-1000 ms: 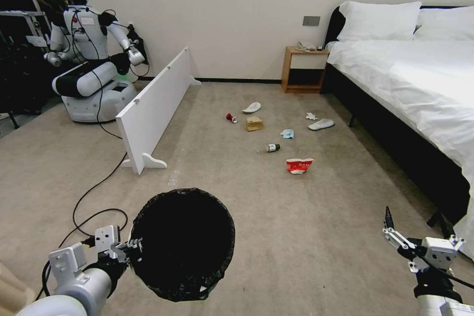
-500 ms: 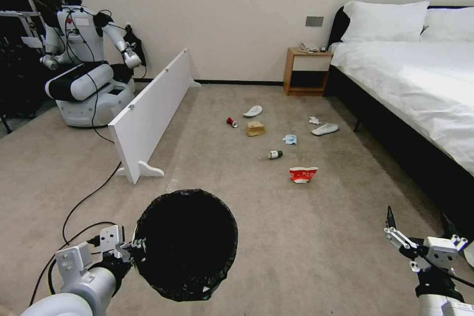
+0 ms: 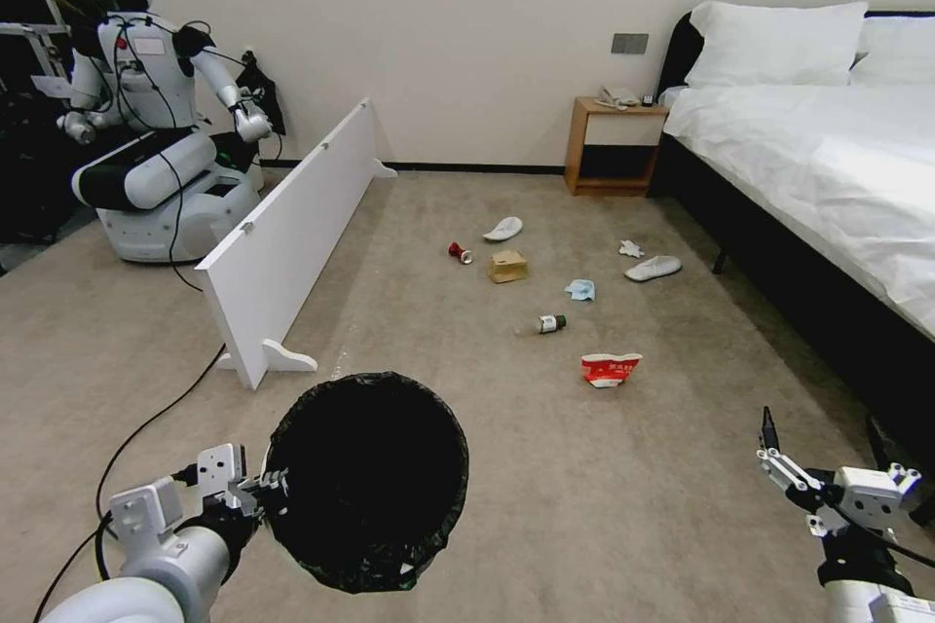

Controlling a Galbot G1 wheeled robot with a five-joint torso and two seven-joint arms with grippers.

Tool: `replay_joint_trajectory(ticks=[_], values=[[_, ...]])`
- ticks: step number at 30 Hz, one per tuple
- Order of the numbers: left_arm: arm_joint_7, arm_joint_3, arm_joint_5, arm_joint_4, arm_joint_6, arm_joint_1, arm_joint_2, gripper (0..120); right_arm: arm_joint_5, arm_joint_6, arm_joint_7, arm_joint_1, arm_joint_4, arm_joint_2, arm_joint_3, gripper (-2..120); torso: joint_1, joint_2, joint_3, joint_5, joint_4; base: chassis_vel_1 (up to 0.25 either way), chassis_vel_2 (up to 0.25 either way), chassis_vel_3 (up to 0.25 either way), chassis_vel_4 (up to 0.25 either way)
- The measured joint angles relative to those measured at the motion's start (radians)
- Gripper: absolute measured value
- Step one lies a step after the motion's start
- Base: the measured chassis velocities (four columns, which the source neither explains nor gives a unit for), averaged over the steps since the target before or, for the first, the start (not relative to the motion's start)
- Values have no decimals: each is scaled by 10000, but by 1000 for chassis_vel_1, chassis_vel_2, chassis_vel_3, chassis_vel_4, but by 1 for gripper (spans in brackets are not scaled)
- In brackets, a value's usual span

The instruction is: Pick up the trash bin, then pick up the garbage from the floor and place it into the trash bin.

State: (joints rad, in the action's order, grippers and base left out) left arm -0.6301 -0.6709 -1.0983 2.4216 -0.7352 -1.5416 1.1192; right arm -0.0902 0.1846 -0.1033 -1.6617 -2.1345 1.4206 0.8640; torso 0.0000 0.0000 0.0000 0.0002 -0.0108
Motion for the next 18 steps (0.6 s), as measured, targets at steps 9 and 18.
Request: replay_joint_trajectory(ticks=[9, 18], values=[[0, -3, 0, 28, 0, -18, 4, 2, -28, 0, 17, -4, -17, 3, -3, 100, 0, 0, 0, -1, 1, -171, 160, 162, -165], [-5, -8, 5, 44, -1, -29, 19, 2, -55, 2, 21, -26, -64, -4, 26, 100, 0, 0, 0, -4, 0, -171, 169, 180, -173]])
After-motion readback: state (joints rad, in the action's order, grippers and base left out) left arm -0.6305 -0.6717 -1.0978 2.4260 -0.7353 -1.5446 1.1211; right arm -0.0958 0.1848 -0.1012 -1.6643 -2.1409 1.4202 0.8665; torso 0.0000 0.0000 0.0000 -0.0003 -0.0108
